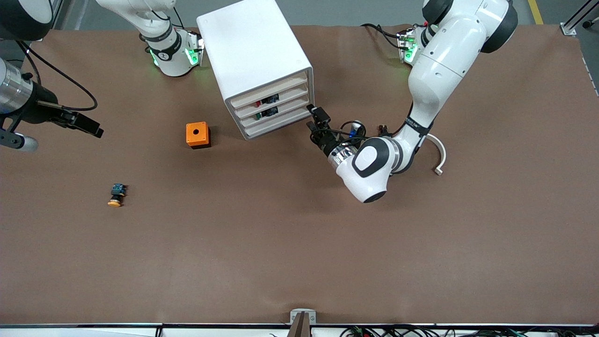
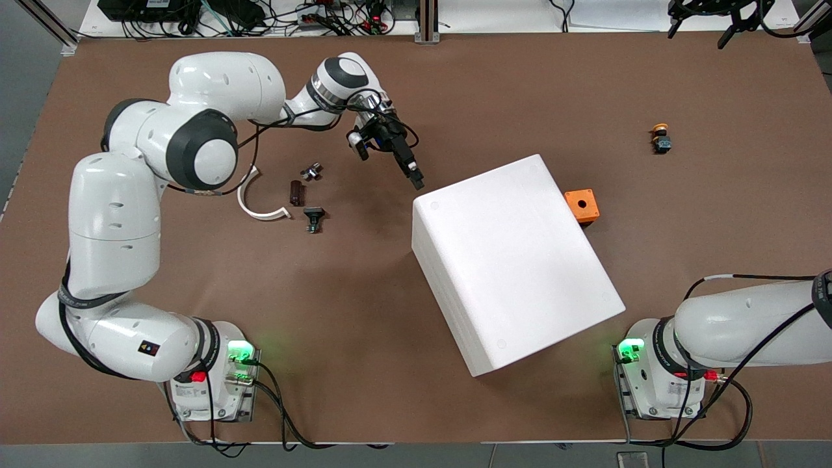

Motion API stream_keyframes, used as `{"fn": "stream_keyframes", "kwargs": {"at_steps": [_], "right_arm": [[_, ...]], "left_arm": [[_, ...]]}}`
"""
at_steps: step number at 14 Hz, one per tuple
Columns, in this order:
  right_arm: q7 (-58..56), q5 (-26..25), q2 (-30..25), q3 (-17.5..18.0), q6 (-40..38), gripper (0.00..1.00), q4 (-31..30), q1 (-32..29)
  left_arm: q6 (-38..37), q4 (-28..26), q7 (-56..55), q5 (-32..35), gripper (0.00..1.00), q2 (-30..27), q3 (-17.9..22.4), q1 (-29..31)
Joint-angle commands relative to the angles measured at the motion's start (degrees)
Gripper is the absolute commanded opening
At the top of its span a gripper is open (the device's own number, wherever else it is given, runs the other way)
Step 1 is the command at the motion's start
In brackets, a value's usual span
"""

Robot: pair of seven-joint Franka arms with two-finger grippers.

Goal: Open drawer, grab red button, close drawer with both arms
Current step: 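Reach the left gripper to the white cabinet's drawer front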

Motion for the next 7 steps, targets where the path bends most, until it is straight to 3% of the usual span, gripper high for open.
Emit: {"fn": "stream_keyframes", "kwargs": {"at_steps": [1, 7], "right_arm": [[5.3, 1.8, -0.1, -0.2, -0.7, 1.0, -0.1, 1.3], [11.6, 3.4, 0.3, -0.2, -1.0, 1.0, -0.1, 3.3]], "left_arm": [[-1.2, 1.3, -1.3, -1.1, 0.48, 1.3, -0.1, -1.3], [-1.5, 1.1, -1.2, -1.2, 0.46, 2.4, -0.1, -4.9]]}}
